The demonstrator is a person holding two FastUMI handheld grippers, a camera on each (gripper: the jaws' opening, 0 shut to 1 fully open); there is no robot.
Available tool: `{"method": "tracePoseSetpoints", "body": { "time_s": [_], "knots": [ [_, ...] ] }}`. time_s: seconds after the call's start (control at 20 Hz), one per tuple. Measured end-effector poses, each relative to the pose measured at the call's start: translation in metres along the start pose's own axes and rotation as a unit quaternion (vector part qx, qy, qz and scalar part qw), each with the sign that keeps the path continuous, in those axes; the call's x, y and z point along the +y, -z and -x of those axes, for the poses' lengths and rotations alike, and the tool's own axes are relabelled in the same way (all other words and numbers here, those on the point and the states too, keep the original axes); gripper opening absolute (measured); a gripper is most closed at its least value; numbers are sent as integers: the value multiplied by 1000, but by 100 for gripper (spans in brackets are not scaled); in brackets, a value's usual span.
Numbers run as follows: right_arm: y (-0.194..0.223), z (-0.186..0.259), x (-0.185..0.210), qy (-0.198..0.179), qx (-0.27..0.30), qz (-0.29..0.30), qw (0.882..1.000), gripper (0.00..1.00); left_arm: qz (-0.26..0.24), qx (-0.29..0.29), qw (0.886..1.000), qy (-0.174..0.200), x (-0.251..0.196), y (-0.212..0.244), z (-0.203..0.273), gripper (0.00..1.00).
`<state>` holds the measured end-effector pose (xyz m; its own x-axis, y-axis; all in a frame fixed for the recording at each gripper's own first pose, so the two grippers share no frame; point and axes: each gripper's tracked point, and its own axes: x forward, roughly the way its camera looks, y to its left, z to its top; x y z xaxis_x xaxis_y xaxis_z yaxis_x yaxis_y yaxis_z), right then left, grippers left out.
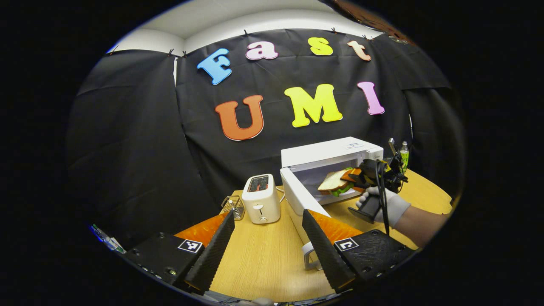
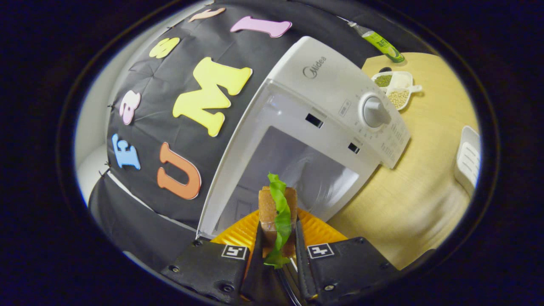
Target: Open the microwave oven with the left hand, put the food in, and close the microwave oven.
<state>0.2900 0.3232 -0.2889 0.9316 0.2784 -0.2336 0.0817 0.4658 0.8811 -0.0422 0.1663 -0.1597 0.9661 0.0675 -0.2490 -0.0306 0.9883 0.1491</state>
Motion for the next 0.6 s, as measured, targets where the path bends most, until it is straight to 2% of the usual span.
{"method": "tracePoseSetpoints", "body": {
  "time_s": [0.15, 0.3, 0.4, 0.45, 0.5, 0.6],
  "knots": [
    [12, -28, 2, 5, -20, -13, 1000, 38, -6, 5, 1000, -8, 6, 6, -1, 97],
    [17, -57, -8, 32, -40, 10, 999, 38, -7, 10, 1000, -10, 10, 10, -2, 96],
    [22, -69, -9, 31, -48, 16, 998, 38, -13, 15, 1000, -16, 13, 13, 0, 96],
    [22, -75, -11, 32, -51, 20, 998, 30, -13, 17, 1000, -18, 13, 15, 0, 96],
    [19, -78, -17, 36, -56, 29, 997, 39, -12, 19, 1000, -18, 14, 17, 0, 96],
    [20, -85, -19, 41, -63, 44, 996, 42, -12, 23, 999, -18, 14, 20, 1, 96]
  ]
}}
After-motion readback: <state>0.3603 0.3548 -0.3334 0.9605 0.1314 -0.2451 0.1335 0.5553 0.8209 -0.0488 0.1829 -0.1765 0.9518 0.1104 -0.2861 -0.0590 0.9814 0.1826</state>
